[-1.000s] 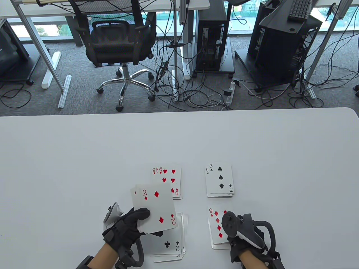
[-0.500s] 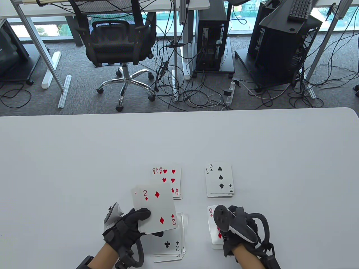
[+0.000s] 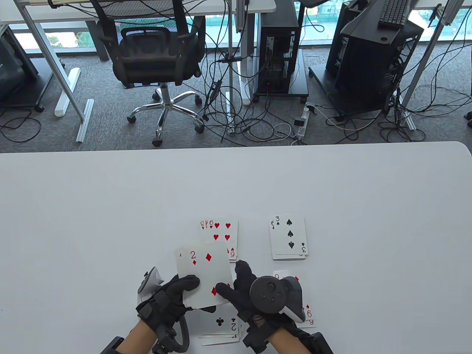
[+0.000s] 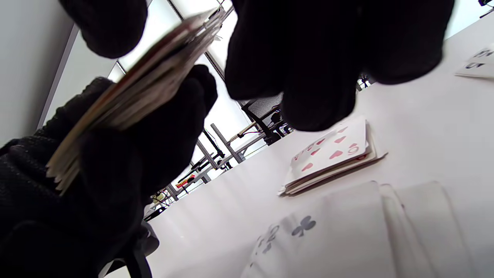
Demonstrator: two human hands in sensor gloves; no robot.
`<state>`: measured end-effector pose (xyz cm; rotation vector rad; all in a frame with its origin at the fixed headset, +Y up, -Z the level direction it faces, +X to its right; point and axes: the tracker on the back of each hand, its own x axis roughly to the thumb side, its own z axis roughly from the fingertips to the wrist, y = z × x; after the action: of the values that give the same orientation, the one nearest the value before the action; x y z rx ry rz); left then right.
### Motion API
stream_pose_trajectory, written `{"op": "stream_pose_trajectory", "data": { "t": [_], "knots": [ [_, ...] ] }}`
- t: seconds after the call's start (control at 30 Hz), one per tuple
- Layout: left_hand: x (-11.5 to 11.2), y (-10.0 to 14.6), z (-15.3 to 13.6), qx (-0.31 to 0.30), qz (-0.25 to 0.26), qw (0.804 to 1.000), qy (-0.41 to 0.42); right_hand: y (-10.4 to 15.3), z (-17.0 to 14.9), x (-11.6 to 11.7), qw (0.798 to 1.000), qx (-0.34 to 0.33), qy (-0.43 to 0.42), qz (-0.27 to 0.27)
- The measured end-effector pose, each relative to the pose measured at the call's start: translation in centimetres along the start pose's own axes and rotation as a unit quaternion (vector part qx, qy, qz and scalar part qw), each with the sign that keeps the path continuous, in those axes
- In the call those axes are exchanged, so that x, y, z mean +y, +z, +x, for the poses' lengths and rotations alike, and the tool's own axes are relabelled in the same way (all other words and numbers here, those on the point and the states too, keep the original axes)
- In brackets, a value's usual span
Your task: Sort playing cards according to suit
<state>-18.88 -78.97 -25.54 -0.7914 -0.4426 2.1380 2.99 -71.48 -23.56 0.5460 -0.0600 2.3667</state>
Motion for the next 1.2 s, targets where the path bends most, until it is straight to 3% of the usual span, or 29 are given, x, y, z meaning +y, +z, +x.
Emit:
{"op": "stream_pose_trajectory", "data": {
  "t": [0.27, 0.6, 0.77, 0.93, 1.03, 1.2],
  "knots": [
    [-0.3, -0.2, -0.2, 0.003, -0.014, 1.0, -0.001, 0.2, -0.4, 0.5, 0.996, 0.004, -0.062, -0.065],
    [-0.5, -0.4, -0.5, 0.007, -0.032, 0.999, 0.009, 0.5, -1.5, 0.0, 0.988, 0.006, -0.139, -0.063],
    [-0.5, -0.4, -0.5, 0.005, -0.028, 1.0, 0.013, 1.0, -2.8, -1.6, 0.991, 0.029, -0.106, -0.078],
    [-0.5, -0.4, -0.4, 0.0, -0.022, 1.0, 0.009, 2.5, -5.6, -4.3, 0.981, 0.078, -0.151, -0.089],
    [-0.4, -0.4, -0.4, 0.002, -0.018, 1.0, 0.01, 3.4, -7.3, -6.0, 0.985, 0.1, -0.104, -0.095],
    [-0.5, -0.3, -0.4, 0.003, -0.014, 1.0, 0.009, 4.8, -10.0, -7.3, 0.984, 0.171, 0.021, -0.036]
  ]
}}
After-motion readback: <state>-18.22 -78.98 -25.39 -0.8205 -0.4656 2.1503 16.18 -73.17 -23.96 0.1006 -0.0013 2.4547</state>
